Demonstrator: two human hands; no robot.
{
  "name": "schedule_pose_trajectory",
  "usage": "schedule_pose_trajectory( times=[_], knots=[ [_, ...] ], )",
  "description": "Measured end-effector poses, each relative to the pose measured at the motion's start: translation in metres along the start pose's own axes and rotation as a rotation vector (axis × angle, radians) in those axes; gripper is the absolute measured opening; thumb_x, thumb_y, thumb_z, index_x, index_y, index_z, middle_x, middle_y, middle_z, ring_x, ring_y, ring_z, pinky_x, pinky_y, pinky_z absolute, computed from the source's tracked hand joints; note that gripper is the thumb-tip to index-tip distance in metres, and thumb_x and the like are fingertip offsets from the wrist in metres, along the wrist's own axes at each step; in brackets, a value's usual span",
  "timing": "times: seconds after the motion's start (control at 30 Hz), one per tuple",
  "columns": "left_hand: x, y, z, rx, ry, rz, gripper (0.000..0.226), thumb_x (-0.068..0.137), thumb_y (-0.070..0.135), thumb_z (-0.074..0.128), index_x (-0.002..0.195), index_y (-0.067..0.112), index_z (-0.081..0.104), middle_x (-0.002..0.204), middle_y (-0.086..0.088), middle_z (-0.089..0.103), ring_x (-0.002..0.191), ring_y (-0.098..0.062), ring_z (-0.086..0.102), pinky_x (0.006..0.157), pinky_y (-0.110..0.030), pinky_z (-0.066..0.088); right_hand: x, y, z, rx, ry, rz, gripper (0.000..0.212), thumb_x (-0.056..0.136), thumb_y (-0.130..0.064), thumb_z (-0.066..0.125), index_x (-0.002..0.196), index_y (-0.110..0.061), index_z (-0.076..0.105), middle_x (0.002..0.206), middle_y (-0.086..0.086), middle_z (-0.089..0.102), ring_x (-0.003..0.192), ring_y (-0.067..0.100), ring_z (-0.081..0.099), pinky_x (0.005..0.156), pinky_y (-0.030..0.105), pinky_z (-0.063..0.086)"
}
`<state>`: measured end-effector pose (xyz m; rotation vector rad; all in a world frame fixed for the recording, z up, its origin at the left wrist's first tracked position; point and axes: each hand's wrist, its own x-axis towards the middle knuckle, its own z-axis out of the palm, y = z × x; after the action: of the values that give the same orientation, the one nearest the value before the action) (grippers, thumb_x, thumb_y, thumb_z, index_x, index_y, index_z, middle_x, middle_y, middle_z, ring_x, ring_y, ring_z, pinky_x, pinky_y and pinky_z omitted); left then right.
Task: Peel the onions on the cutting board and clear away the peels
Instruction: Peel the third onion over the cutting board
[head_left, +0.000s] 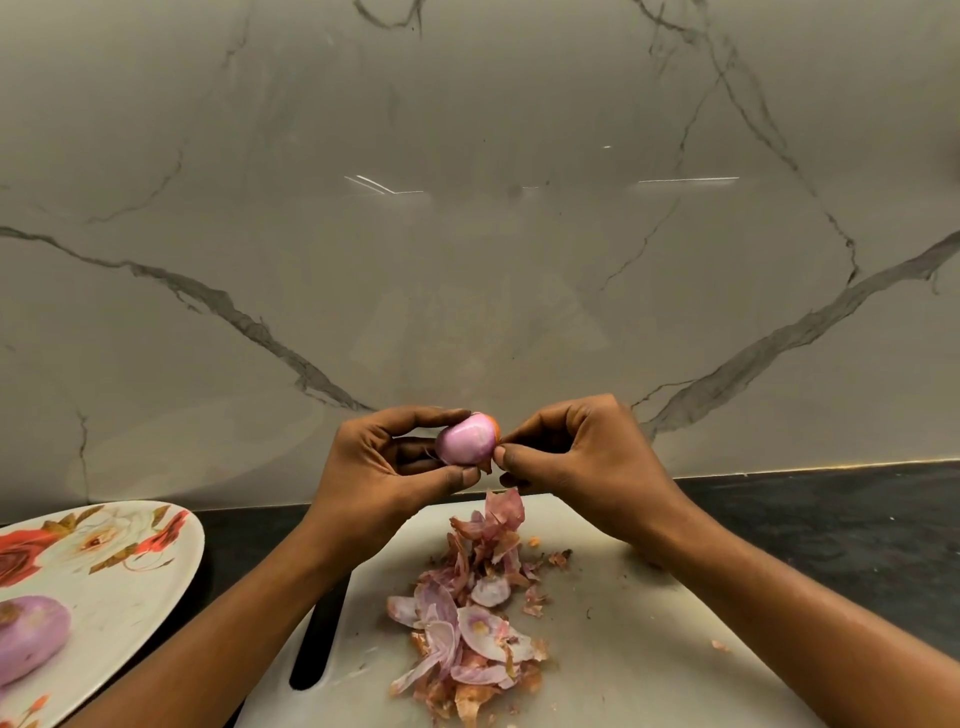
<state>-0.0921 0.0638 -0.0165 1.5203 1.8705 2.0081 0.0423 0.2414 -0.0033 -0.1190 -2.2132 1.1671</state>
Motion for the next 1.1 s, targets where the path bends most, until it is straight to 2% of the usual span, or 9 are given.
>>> schedule_pose_trajectory(
  times=[0.2,0.43,0.53,0.6,0.7,0.77,0.87,1.0,1.1],
  knots=[
    [0.000,0.000,-0.001,0.000,-0.022,-0.001,0.054,0.065,0.006,0.088,0.116,0.016,0.073,0.114,0.004,0.080,0.098,-0.023,0.080,0.082,-0.032,0.065,0.001,0.000,0.000,-0.065,0.028,-0.009,0.003,0.090,-0.013,0.080,0.089,-0.015,0.082,0.078,-0.001,0.079,0.073,0.015,0.078,0.074,0.036,0.068],
    [0.002,-0.002,-0.005,-0.062,-0.020,0.003,0.052,0.068,-0.002,0.086,0.117,0.008,0.071,0.117,-0.001,0.079,0.101,-0.027,0.079,0.082,-0.028,0.064,0.006,0.002,-0.009,0.015,0.129,0.066,0.007,0.091,-0.011,0.080,0.084,-0.012,0.081,0.074,0.003,0.079,0.070,0.017,0.078,0.070,0.034,0.067],
    [0.002,-0.003,-0.005,-0.073,-0.035,0.010,0.051,0.068,-0.003,0.086,0.116,0.009,0.073,0.118,-0.001,0.079,0.105,-0.026,0.078,0.085,-0.029,0.064,0.004,0.001,-0.008,-0.006,0.057,0.078,0.002,0.088,-0.010,0.083,0.087,-0.012,0.082,0.076,0.002,0.080,0.072,0.017,0.079,0.070,0.032,0.067],
    [0.003,-0.006,-0.005,-0.054,-0.050,0.030,0.049,0.071,-0.010,0.085,0.115,0.008,0.073,0.120,0.000,0.078,0.111,-0.025,0.075,0.087,-0.030,0.063,0.003,0.000,-0.008,-0.007,0.009,0.108,0.010,0.086,-0.003,0.083,0.090,-0.012,0.082,0.081,0.003,0.081,0.076,0.019,0.079,0.072,0.033,0.067],
    [0.004,-0.011,-0.008,-0.022,-0.071,0.059,0.046,0.073,-0.017,0.082,0.112,0.007,0.075,0.121,0.000,0.078,0.118,-0.023,0.072,0.092,-0.031,0.062,0.005,-0.004,-0.010,0.194,-0.058,0.256,0.017,0.091,0.002,0.077,0.104,-0.008,0.079,0.090,0.012,0.082,0.082,0.025,0.081,0.076,0.035,0.068],
    [0.005,-0.013,-0.009,-0.005,-0.089,0.077,0.044,0.074,-0.019,0.081,0.110,0.006,0.076,0.122,-0.001,0.077,0.121,-0.024,0.071,0.094,-0.032,0.061,0.005,-0.010,-0.011,0.352,-0.122,0.359,0.016,0.096,-0.008,0.075,0.112,-0.006,0.076,0.095,0.017,0.081,0.086,0.031,0.081,0.078,0.036,0.068],
    [0.006,-0.016,-0.010,0.018,-0.135,0.103,0.043,0.075,-0.021,0.080,0.109,0.005,0.078,0.126,-0.005,0.075,0.124,-0.027,0.069,0.098,-0.035,0.060,0.003,-0.012,-0.009,0.444,-0.239,0.393,0.027,0.093,-0.022,0.078,0.117,-0.008,0.076,0.102,0.018,0.081,0.093,0.034,0.081,0.082,0.035,0.067],
    [0.006,-0.017,-0.011,-0.010,-0.166,0.102,0.043,0.076,-0.024,0.077,0.109,0.002,0.077,0.130,-0.008,0.072,0.127,-0.029,0.067,0.101,-0.041,0.059,0.004,-0.008,-0.008,0.457,-0.227,0.356,0.038,0.087,-0.011,0.083,0.123,-0.007,0.072,0.104,0.016,0.081,0.097,0.031,0.080,0.086,0.034,0.066],
    [0.005,-0.014,-0.010,-0.044,-0.186,0.064,0.049,0.074,-0.023,0.078,0.116,0.002,0.072,0.133,-0.005,0.071,0.127,-0.027,0.068,0.099,-0.038,0.060,0.004,-0.008,-0.007,0.466,-0.187,0.335,0.041,0.084,-0.007,0.085,0.123,-0.007,0.072,0.104,0.016,0.081,0.097,0.031,0.080,0.089,0.036,0.065]
  ],
)
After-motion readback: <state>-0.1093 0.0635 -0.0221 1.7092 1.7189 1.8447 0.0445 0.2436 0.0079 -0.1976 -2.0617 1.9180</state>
